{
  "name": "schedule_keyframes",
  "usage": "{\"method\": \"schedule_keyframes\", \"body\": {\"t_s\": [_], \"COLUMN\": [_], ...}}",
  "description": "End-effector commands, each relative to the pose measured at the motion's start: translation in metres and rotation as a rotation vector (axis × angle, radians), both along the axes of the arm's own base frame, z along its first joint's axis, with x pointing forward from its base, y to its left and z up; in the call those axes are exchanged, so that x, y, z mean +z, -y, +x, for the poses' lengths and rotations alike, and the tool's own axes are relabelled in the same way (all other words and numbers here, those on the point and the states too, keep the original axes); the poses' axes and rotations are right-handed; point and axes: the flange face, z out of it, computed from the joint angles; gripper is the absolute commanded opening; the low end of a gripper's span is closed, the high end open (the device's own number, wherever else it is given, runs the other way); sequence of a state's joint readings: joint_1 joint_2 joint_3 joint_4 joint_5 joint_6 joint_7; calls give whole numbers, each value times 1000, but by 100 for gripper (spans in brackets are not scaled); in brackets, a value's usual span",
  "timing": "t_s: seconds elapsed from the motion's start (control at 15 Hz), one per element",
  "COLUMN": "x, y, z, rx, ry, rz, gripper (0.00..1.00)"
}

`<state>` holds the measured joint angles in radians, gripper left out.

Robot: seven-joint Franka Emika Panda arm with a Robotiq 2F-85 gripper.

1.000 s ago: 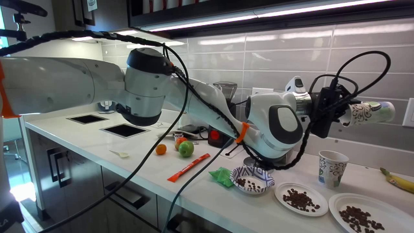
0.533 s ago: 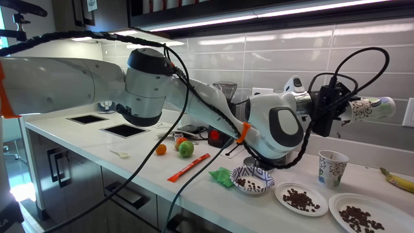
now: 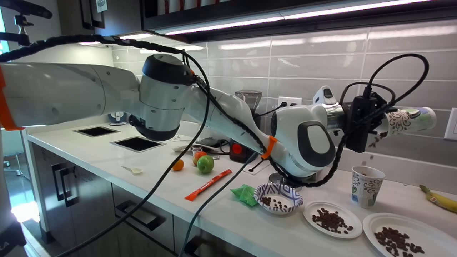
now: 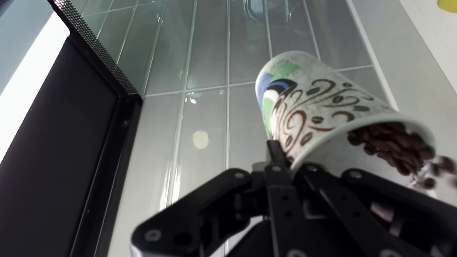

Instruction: Pour the contents from the left cup into the right cup

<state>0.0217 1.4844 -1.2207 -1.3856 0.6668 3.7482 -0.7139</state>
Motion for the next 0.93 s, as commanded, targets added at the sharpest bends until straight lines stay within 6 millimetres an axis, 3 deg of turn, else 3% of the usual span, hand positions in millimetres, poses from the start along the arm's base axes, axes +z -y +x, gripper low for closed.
{"method": "schedule_keyframes", "body": {"t_s": [0.0,0.87], "x": [0,3], "y": [1,-1], "z": [0,4], "rx": [11,33], "ry": [17,23], "rz": [-31,-89], "gripper": [1,1]}}
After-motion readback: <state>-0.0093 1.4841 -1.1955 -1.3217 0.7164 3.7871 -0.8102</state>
